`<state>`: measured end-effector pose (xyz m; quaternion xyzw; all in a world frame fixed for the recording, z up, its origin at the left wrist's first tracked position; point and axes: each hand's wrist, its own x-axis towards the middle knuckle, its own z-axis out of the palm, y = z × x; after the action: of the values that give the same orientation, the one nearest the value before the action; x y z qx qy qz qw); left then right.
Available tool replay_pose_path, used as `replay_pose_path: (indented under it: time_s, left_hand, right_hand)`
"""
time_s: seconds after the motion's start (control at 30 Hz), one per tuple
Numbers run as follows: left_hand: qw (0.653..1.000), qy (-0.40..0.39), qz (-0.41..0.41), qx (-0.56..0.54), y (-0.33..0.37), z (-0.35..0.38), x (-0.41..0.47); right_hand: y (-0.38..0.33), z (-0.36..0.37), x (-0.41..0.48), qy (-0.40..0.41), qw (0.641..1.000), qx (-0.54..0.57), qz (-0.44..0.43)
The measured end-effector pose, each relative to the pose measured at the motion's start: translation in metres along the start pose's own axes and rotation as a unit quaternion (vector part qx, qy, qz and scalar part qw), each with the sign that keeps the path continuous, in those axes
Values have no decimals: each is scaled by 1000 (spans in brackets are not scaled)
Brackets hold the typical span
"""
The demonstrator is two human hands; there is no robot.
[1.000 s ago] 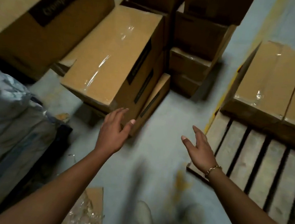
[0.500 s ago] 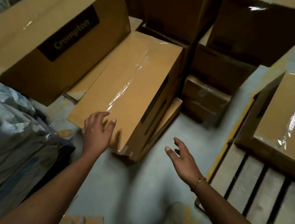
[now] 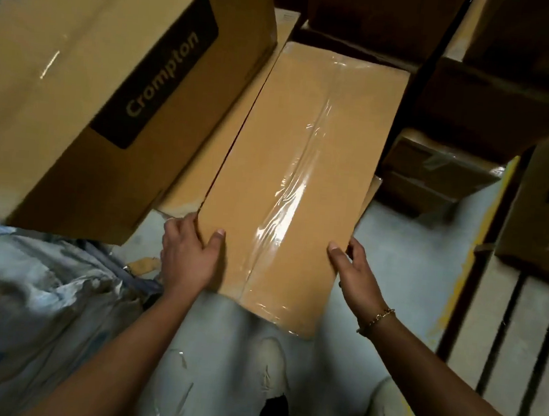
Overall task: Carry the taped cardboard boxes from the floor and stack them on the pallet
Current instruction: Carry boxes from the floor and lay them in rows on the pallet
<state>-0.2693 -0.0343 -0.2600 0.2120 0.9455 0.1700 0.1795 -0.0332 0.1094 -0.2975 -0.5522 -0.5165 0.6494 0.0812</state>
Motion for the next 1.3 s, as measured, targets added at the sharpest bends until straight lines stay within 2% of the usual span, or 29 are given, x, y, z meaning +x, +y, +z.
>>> replay_pose_path:
  time_s: [0.07, 0.2, 0.3, 0.4, 0.6, 0.8, 1.0, 1.3]
  left_hand:
    - [1000, -9, 13, 1, -1, -4, 6]
    - [995, -98, 30, 1, 2, -7, 19]
    - [983, -155, 5, -103, 12, -7, 37]
    - [957, -199, -29, -212, 20, -2, 57]
    - [947, -202, -35, -249, 18, 9, 54]
    - [957, -185, -21, -222, 10, 26, -7]
    - [954, -202, 3, -221, 48, 65, -104]
    - [932, -307, 75, -179, 137, 153, -299]
  right_hand:
    - [-1, 13, 2, 36, 999, 23, 15]
    - [-1, 19, 2, 102, 994, 37, 32]
    - [-3, 18, 5, 96, 994, 41, 35]
    - [-6, 18, 15, 88, 993, 68, 37]
    - [1, 17, 11, 90, 990, 107, 29]
    - [32, -16, -26, 99, 988, 120, 11]
    - [95, -93, -82, 156, 980, 122, 21]
    - [230, -258, -223, 253, 947, 188, 58]
